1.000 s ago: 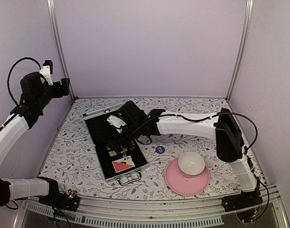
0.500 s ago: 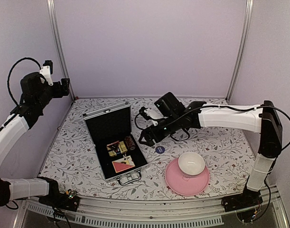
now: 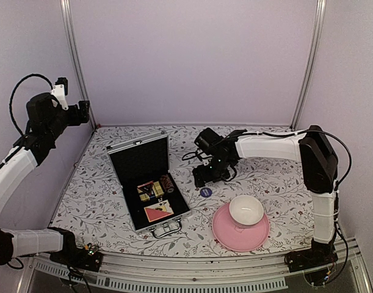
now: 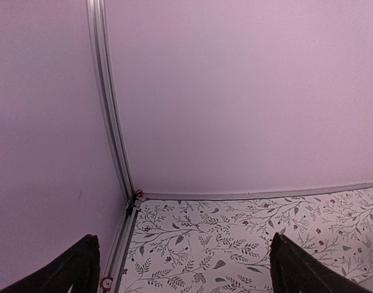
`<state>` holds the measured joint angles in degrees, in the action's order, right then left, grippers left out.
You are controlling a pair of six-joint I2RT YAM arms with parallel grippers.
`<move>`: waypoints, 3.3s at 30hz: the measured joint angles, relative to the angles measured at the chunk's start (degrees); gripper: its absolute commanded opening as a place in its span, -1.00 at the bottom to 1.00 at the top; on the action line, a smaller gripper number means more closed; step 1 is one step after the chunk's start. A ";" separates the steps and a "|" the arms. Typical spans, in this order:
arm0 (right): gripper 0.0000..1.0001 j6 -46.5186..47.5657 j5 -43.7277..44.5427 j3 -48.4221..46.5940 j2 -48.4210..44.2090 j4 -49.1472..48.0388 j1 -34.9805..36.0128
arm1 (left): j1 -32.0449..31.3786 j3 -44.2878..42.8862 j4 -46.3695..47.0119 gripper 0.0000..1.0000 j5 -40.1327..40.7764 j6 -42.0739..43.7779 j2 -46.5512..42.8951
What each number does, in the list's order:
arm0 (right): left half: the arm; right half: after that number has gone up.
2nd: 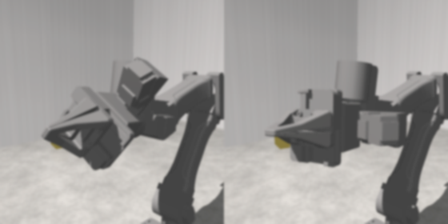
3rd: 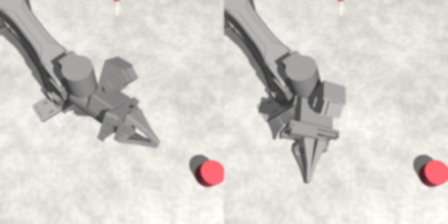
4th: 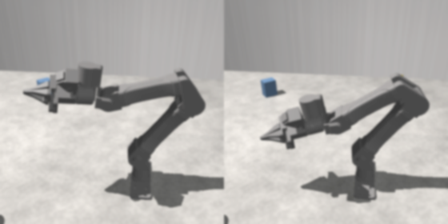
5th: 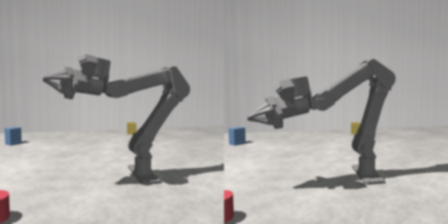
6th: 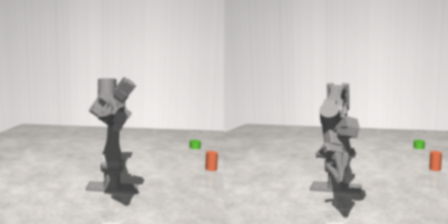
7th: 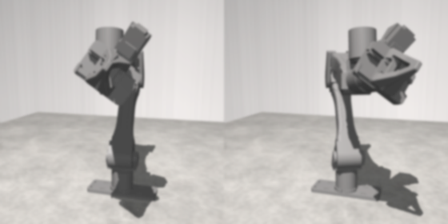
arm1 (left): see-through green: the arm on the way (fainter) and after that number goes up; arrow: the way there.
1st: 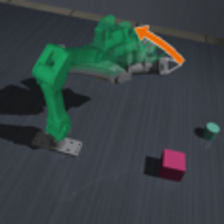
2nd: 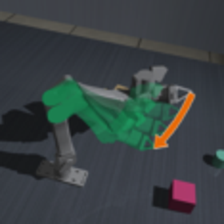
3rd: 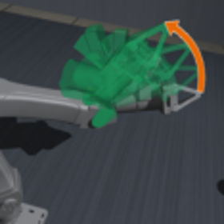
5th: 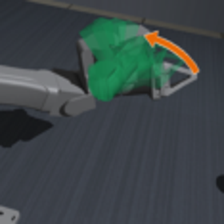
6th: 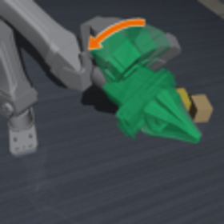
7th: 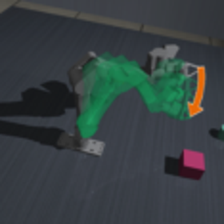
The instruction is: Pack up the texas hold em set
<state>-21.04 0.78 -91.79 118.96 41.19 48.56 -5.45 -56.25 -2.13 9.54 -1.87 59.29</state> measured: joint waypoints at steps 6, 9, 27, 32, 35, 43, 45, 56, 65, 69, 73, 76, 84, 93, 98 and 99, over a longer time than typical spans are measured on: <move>0.55 -1.51 2.05 -3.17 3.21 2.97 1.84 | 0.00 0.00 0.00 0.94 -0.04 -0.02 -0.02; 0.54 -2.29 2.51 -4.22 4.94 3.85 2.34 | 0.00 0.00 0.02 0.94 -0.04 -0.02 -0.02; 0.43 -3.85 6.69 -5.44 7.87 7.63 3.21 | -0.07 0.00 0.09 0.94 -0.04 -0.02 -0.02; 0.40 -3.89 7.21 -5.97 8.20 8.09 3.87 | -0.09 0.00 0.11 0.94 -0.04 -0.02 -0.02; 0.39 -3.89 7.28 -6.21 8.37 8.35 3.93 | -0.15 0.00 0.11 0.94 -0.04 -0.02 -0.02; 0.30 -4.46 6.71 -6.29 8.50 8.41 3.93 | -0.15 0.02 0.13 0.94 -0.04 0.00 -0.04; 0.27 -4.68 6.51 -6.29 8.50 8.41 3.93 | -0.17 0.02 0.13 0.94 -0.02 0.00 -0.09; 0.09 -4.92 6.43 -6.19 8.50 8.33 3.93 | -0.17 0.11 0.15 0.94 -0.02 0.00 -0.33; -0.07 -4.74 6.62 -6.08 8.48 8.09 3.89 | -0.28 0.17 0.17 0.94 0.02 0.11 -0.50; -0.08 -4.63 6.73 -6.05 8.41 8.09 3.87 | -0.28 0.28 0.17 0.94 0.07 0.17 -0.55; -0.07 -4.59 6.84 -6.05 8.39 8.07 3.74 | -0.28 0.42 0.17 0.94 0.13 0.20 -0.55; -0.07 -4.52 6.84 -6.05 8.31 8.09 3.61 | -0.28 0.44 0.20 0.94 0.15 0.20 -0.55; -0.06 -4.52 6.78 -6.08 8.04 9.29 3.50 | -0.28 0.48 0.17 0.94 0.15 0.20 -0.57; -0.06 -4.68 5.88 -6.08 6.45 11.58 3.48 | -0.39 0.50 0.17 0.94 0.15 0.20 -0.70; -0.06 -4.52 5.05 -6.08 4.61 11.50 3.91 | -0.44 0.50 0.22 0.94 0.15 0.20 -1.31; -0.06 -4.46 4.66 -6.08 4.37 11.47 3.98 | -0.44 0.50 0.24 0.94 0.15 0.20 -1.40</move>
<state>-25.50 5.43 -97.86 123.33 52.66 52.53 -5.89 -55.75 -1.89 9.69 -1.67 57.89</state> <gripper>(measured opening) 0.472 0.970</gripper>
